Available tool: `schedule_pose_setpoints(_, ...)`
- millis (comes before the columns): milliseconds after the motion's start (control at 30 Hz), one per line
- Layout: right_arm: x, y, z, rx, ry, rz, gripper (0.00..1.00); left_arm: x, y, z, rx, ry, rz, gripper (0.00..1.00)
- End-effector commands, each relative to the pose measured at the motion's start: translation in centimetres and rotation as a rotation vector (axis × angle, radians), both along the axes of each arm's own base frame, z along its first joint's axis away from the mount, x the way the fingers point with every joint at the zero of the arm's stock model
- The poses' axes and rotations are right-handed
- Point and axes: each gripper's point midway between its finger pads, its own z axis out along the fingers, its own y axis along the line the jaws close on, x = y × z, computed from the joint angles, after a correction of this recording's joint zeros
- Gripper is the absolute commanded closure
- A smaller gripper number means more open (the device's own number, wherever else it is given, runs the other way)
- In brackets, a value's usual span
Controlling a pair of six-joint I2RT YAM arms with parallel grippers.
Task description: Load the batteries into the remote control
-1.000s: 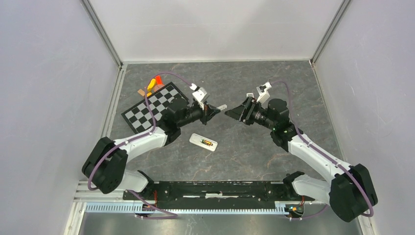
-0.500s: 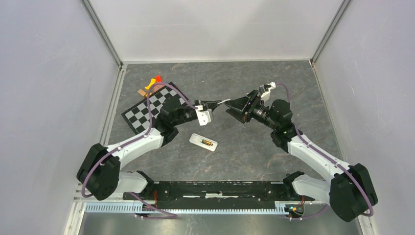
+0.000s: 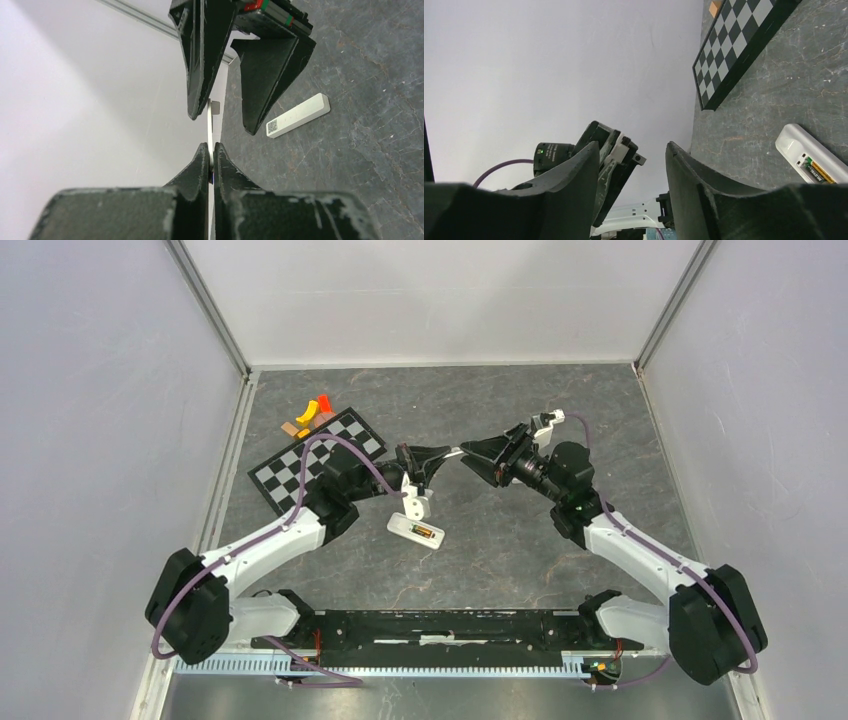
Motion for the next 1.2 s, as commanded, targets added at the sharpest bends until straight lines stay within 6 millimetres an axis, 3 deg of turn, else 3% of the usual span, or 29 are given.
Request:
schedule_pose_setpoints(0, 0.7, 0.0, 2.2, 0.053, -0.064, -0.009, 0.48, -0.8, -0.1, 2.2, 0.01, -0.153, -0.027, 0.98)
schedule_pose_setpoints(100, 0.6, 0.1, 2.5, 0.061, -0.079, -0.005, 0.63, -0.8, -0.2, 2.0, 0.018, -0.157, -0.03, 0.98)
schedule_pose_setpoints(200, 0.6, 0.1, 2.5, 0.063, -0.083, -0.007, 0.7, -1.0, -0.3, 1.7, 0.022, -0.148, -0.042, 0.97)
schedule_pose_setpoints(333, 0.5, 0.2, 2.8, 0.087, -0.096, 0.008, 0.86, -1.0, -0.4, 1.8, 0.005, -0.139, -0.037, 0.83)
schedule_pose_setpoints(467, 0.2, -0.2, 3.7, 0.146, -0.133, -0.007, 1.0, -0.8, -0.1, 2.5, -0.058, -0.096, -0.009, 0.52)
schedule_pose_setpoints(567, 0.4, -0.8, 4.2, 0.185, -0.158, -0.047, 1.0, -0.4, 0.1, 2.5, -0.111, 0.017, 0.02, 0.26)
schedule_pose_setpoints(633, 0.6, -1.0, 4.3, 0.19, -0.175, -0.063, 1.0, -0.7, 0.1, 2.3, -0.148, 0.12, 0.018, 0.01)
schedule_pose_setpoints(733, 1.0, -1.2, 4.2, 0.164, -0.204, -0.087, 1.0, -1.2, 0.4, 2.9, -0.287, 0.356, 0.03, 0.0)
schedule_pose_setpoints(867, 1.2, -1.8, 3.8, 0.108, -0.255, -0.132, 1.0, 0.2, 2.1, 4.3, -0.573, 0.769, 0.174, 0.0)
schedule_pose_setpoints(1167, 1.0, -3.6, 3.1, 0.002, -0.338, -0.226, 1.0, -2.7, 2.0, 5.1, -0.828, 1.48, 0.127, 0.0)
